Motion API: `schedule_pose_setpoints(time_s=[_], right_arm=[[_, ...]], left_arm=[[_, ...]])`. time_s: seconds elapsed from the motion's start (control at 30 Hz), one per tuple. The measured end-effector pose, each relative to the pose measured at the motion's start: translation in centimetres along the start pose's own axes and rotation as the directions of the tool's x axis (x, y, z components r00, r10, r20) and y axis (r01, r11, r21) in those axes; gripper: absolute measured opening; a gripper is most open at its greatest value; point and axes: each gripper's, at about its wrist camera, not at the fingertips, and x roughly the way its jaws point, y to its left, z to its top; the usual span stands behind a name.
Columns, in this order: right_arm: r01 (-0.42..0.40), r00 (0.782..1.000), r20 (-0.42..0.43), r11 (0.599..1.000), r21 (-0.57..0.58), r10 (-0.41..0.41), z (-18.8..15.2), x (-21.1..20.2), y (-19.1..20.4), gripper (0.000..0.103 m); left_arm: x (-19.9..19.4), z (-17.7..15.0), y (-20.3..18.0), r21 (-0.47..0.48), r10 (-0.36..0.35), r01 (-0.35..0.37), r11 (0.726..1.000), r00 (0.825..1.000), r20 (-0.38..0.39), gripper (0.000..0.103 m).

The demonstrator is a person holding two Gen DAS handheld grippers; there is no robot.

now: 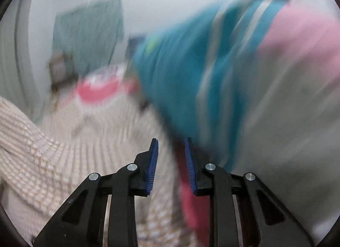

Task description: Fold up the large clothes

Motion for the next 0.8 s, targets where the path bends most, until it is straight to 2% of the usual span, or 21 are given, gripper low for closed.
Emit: schedule_pose_setpoints(time_s=[0.03,0.07,0.1,0.13,0.17,0.2,0.23,0.27,0.3,0.33,0.4,0.43,0.5,0.53,0.6,0.63,0.67,0.7,0.73,0.77,0.8], right_arm=[[0.009,1.000,0.013,1.000,0.005,-0.009,0.6,0.0,-0.4,0.024],[0.014,1.000,-0.022,1.000,-0.012,-0.014,0.7,0.8,-0.4,0.025],[0.029,0.995,-0.091,0.998,-0.052,-0.033,0.3,2.6,-0.1,0.025],[0.036,0.986,-0.156,0.996,-0.081,-0.049,-0.6,4.4,0.1,0.025],[0.058,0.974,-0.213,0.992,-0.113,-0.082,-1.5,6.0,0.2,0.024],[0.103,0.952,-0.269,0.981,-0.163,-0.144,-2.7,7.7,0.2,0.024],[0.140,0.930,-0.310,0.971,-0.195,-0.196,-4.0,9.0,0.2,0.024],[0.144,0.923,-0.331,0.975,-0.172,-0.195,-4.3,9.6,-0.3,0.024],[0.169,0.922,-0.327,0.974,-0.148,-0.209,-3.9,9.4,-0.7,0.024],[0.195,0.918,-0.327,0.974,-0.120,-0.224,-3.4,9.4,-1.4,0.022],[0.214,0.912,-0.340,0.973,-0.082,-0.229,-3.0,9.4,-2.3,0.013],[0.172,0.929,-0.325,0.984,-0.046,-0.177,-2.7,8.6,-2.5,0.010],[0.040,0.970,-0.240,0.999,-0.007,-0.040,-2.2,6.1,-2.1,0.010],[-0.027,0.988,-0.154,0.999,-0.033,0.021,-1.7,4.1,-1.2,0.013],[-0.113,0.991,-0.082,0.988,-0.104,0.105,-0.8,2.5,0.8,0.035],[-0.186,0.979,-0.107,0.975,-0.124,0.174,-0.4,2.7,1.8,0.048],[-0.278,0.948,-0.193,0.953,-0.116,0.253,0.0,4.1,3.1,0.046],[-0.297,0.928,-0.266,0.949,-0.106,0.261,0.1,5.8,3.8,0.046],[-0.279,0.908,-0.349,0.956,-0.093,0.231,0.0,7.7,4.1,0.041],[-0.240,0.861,-0.475,0.968,-0.067,0.181,-0.9,10.7,3.8,0.021],[-0.213,0.852,-0.496,0.977,-0.028,0.171,-1.0,12.3,3.7,0.011]], left_arm=[[-0.1,0.6,0.1,-0.016,0.000,0.000,1.000,1.000,0.001,0.008],[1.0,0.3,0.4,-0.014,0.038,-0.038,0.999,0.999,-0.032,0.008],[3.1,-1.3,0.7,0.014,0.096,-0.095,0.995,0.989,-0.110,0.008],[5.1,-3.2,1.0,0.039,0.140,-0.135,0.990,0.971,-0.193,0.008],[7.4,-6.0,1.4,0.077,0.188,-0.173,0.982,0.936,-0.297,0.009],[9.4,-9.1,1.6,0.138,0.238,-0.199,0.970,0.887,-0.395,0.009],[10.2,-11.1,1.8,0.170,0.263,-0.208,0.963,0.860,-0.438,0.009],[10.0,-12.9,1.8,0.183,0.264,-0.203,0.962,0.863,-0.430,0.010],[9.3,-13.3,1.5,0.207,0.286,-0.220,0.953,0.878,-0.385,0.010],[9.0,-13.1,1.4,0.214,0.299,-0.233,0.949,0.882,-0.364,0.012],[9.2,-12.7,1.8,0.213,0.330,-0.265,0.940,0.865,-0.378,0.030],[8.9,-12.0,2.3,0.185,0.316,-0.264,0.947,0.869,-0.381,0.031],[7.1,-11.0,2.4,0.122,0.249,-0.220,0.968,0.906,-0.342,0.037],[5.8,-10.3,2.7,0.065,0.190,-0.179,0.982,0.931,-0.311,0.041],[4.6,-9.7,2.7,-0.010,0.106,-0.114,0.993,0.951,-0.290,0.047],[4.3,-9.7,2.5,-0.034,0.074,-0.088,0.996,0.953,-0.293,0.047],[4.2,-9.8,2.4,-0.050,0.069,-0.089,0.995,0.951,-0.301,0.047],[4.3,-10.0,2.1,-0.065,0.059,-0.083,0.994,0.950,-0.308,0.047],[4.4,-10.2,1.8,-0.082,0.039,-0.068,0.994,0.949,-0.313,0.047],[4.3,-10.3,1.5,-0.083,0.035,-0.064,0.995,0.950,-0.309,0.047],[4.1,-10.3,1.0,-0.077,0.034,-0.060,0.995,0.952,-0.305,0.047]])
